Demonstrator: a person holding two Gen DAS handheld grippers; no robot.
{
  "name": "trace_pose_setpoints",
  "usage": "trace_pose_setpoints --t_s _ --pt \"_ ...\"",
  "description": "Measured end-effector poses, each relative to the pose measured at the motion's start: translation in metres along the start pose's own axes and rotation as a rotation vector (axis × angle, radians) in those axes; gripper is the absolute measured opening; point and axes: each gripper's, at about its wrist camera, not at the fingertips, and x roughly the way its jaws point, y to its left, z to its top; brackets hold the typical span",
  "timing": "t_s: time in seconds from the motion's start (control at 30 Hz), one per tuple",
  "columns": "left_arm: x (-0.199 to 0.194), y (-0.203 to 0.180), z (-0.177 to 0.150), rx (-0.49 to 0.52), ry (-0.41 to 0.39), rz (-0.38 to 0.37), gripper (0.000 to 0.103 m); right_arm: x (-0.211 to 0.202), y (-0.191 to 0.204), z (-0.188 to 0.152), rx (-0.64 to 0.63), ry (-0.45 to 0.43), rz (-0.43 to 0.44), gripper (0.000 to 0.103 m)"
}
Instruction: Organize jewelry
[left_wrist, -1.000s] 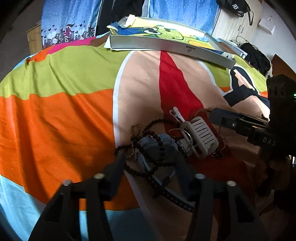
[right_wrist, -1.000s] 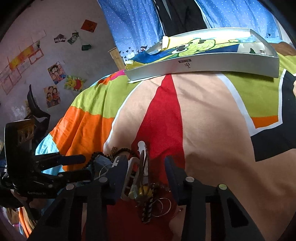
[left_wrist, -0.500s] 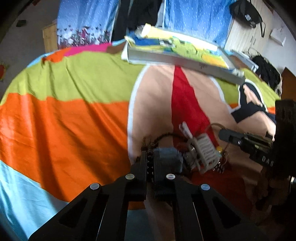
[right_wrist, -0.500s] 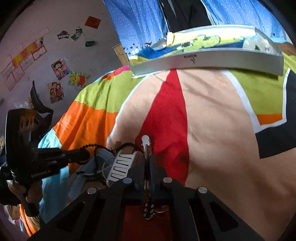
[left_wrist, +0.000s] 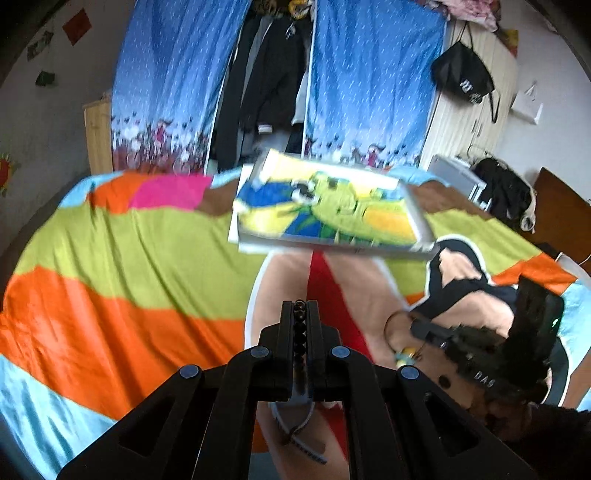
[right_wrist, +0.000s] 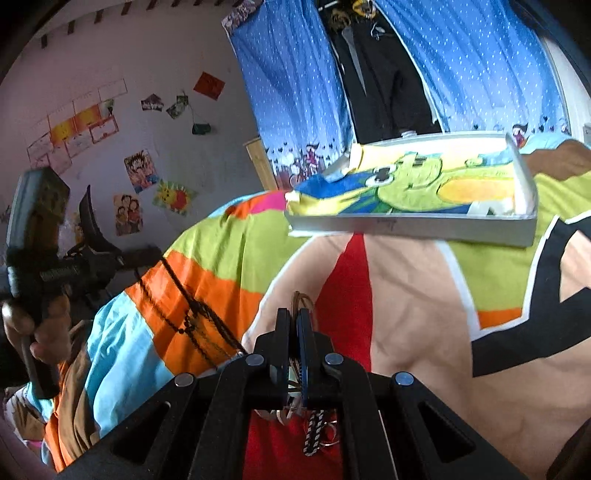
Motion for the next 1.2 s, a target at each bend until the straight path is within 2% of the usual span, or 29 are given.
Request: trace_pose_setpoints --t_s 0.27,0.53,0.63,0.8,0.97,1.07,1.2 --pt "-0.032 -0.020 0.032 0.033 -0.084 -0.022 0.003 -0.018 0.005 0.016 0.003 -0.063 0.002 0.005" --pt "-0.045 -0.028 0.043 0.042 -0.103 -0.037 0.003 -0.028 0.007 0.024 0.014 -0.083 0.002 0.005" --pt "-0.037 -0.027 0.054 0.026 -0.099 -0.060 0.003 -0.030 0.005 0.037 0.032 -0.089 0.013 0.005" --pt "-0.023 -0.029 0.081 0.060 -0.128 -0.098 0.003 -0.029 -0.001 0.072 0.014 -0.110 -0.002 0.005" --pt "0.003 -0.026 0.113 0.075 -0.147 -0.148 0.003 -0.016 -0.012 0.114 -0.022 -0.125 -0.025 0.005" --pt "0.020 -0.015 0.119 0.060 -0.144 -0.176 0.003 -0.006 -0.018 0.127 -0.034 -0.128 -0.037 0.005" --pt "0.067 -0.003 0.093 0.088 -0.006 -0.109 0.003 0.004 -0.031 0.130 -0.025 -0.127 -0.057 0.005"
